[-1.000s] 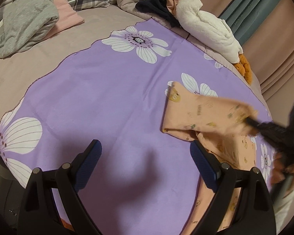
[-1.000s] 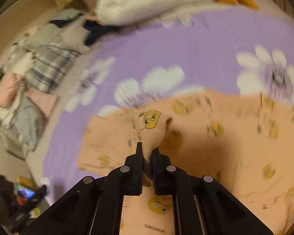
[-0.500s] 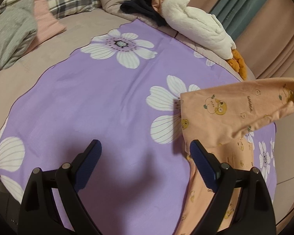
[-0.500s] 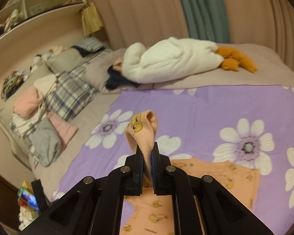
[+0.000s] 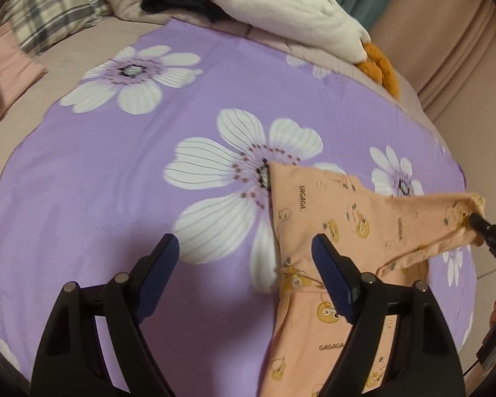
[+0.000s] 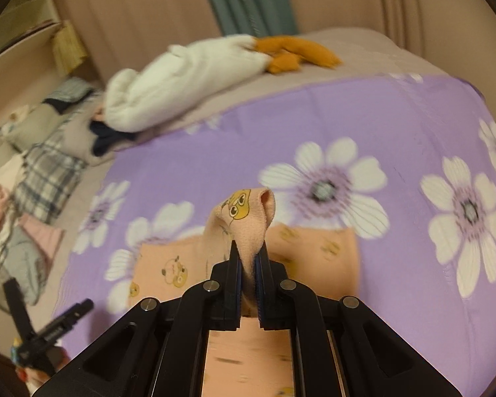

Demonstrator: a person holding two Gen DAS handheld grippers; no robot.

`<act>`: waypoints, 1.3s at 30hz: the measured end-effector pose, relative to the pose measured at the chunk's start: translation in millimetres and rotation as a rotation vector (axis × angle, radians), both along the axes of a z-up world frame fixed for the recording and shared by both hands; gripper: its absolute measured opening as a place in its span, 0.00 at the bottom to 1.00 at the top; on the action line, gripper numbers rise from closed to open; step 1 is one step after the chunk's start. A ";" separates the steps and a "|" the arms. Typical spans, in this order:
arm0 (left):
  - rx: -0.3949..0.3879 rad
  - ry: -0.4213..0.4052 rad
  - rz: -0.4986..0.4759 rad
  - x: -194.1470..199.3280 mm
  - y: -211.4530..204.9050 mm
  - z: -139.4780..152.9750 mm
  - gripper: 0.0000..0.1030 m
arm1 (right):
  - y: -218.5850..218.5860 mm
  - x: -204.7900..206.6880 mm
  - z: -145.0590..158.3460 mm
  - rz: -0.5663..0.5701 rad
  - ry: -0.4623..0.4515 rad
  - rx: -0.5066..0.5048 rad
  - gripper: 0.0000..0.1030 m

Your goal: Fold small clothes

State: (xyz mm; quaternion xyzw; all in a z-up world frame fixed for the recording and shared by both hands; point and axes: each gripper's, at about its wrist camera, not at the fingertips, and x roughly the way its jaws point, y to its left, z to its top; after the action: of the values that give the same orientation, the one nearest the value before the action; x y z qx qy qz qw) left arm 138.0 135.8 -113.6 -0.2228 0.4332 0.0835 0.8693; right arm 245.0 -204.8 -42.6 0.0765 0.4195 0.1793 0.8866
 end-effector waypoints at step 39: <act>0.075 0.151 -0.106 49.1 -38.6 -61.0 0.75 | -54.6 28.3 -108.7 -0.119 0.228 -0.062 0.08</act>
State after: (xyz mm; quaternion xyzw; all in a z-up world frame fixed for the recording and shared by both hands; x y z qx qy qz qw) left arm 187.1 97.2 -174.6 -0.1598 0.5052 0.0701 0.8452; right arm 273.2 -259.3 -151.3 0.0935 0.5176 0.1033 0.8442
